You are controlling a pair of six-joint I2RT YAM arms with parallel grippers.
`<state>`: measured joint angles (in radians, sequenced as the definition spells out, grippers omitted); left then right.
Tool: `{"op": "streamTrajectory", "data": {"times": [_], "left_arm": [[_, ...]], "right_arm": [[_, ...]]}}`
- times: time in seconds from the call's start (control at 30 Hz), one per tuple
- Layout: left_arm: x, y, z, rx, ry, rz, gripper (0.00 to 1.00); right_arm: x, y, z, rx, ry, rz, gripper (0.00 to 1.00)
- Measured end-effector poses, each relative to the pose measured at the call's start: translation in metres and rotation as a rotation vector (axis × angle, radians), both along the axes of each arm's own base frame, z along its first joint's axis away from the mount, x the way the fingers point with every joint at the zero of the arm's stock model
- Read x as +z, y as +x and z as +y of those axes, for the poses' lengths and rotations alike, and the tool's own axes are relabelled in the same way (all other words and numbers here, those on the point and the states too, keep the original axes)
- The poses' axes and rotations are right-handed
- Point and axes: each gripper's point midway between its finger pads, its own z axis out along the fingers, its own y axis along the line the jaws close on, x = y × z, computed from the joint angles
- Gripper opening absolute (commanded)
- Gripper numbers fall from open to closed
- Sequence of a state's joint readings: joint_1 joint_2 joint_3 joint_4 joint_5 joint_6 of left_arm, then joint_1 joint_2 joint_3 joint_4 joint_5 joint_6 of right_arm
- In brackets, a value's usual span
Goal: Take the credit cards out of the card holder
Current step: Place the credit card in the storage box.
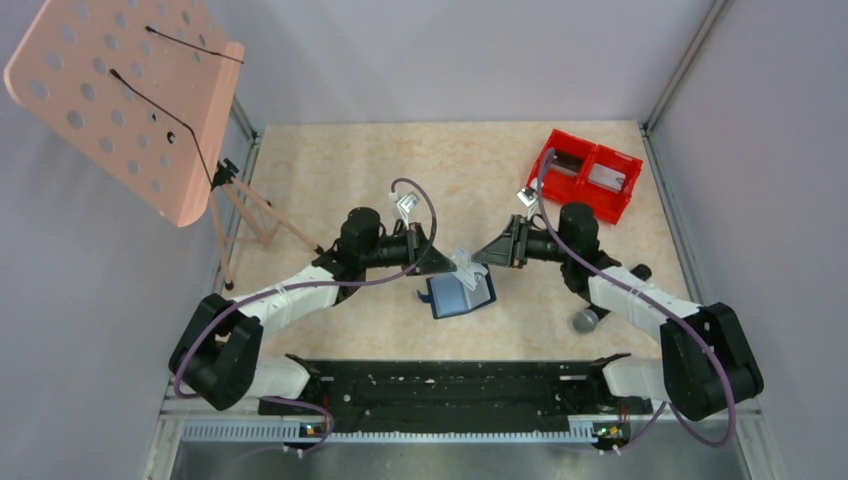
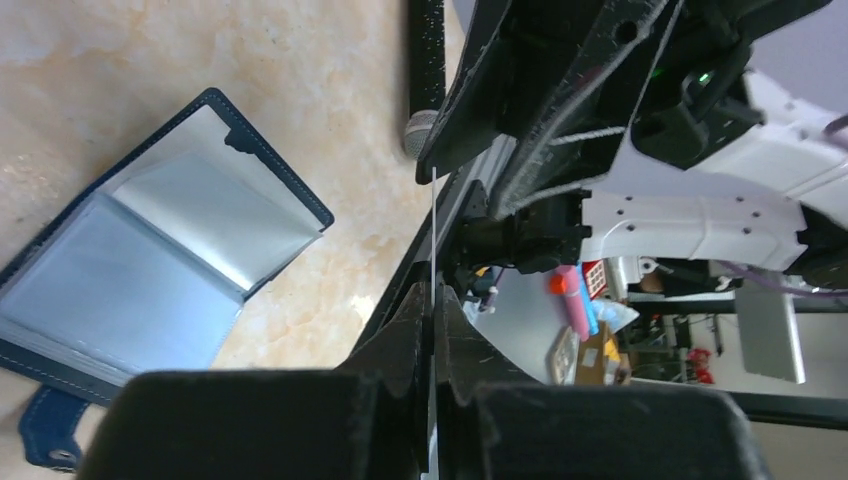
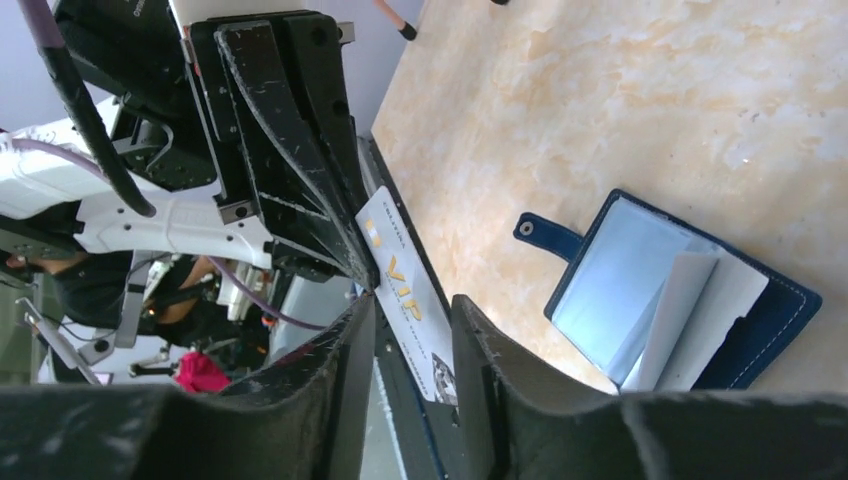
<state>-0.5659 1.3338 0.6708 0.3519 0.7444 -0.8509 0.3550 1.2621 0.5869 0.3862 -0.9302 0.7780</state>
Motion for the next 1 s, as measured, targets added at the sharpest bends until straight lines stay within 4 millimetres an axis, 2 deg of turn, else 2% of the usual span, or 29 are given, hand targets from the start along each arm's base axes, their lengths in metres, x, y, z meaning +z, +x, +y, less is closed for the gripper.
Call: {"op": "streamTrajectory", "data": {"times": [0.2, 0.4, 0.5, 0.67, 0.73, 0.9, 1.0], "left_arm": [[0.002, 0.003, -0.001, 0.058, -0.050, 0.071, 0.00], [0.017, 0.009, -0.003, 0.092, -0.100, 0.069, 0.00], [0.024, 0.011, -0.002, 0.109, -0.117, 0.052, 0.00], [0.032, 0.017, -0.002, 0.137, -0.138, 0.023, 0.00], [0.034, 0.018, -0.001, 0.141, -0.145, 0.013, 0.00], [0.039, 0.019, 0.000, 0.154, -0.156, -0.005, 0.00], [0.038, 0.019, 0.002, 0.168, -0.161, -0.009, 0.00]], "right_arm": [[-0.001, 0.000, -0.002, -0.077, 0.080, 0.035, 0.49], [0.015, 0.007, -0.002, -0.130, 0.160, 0.007, 0.54], [0.021, 0.010, -0.002, -0.150, 0.185, -0.001, 0.63], [0.020, 0.012, -0.002, -0.176, 0.192, 0.012, 0.65], [0.015, 0.013, -0.003, -0.189, 0.182, 0.030, 0.61], [0.011, 0.014, -0.004, -0.204, 0.175, 0.044, 0.34], [0.014, 0.013, -0.004, -0.205, 0.185, 0.039, 0.25]]}}
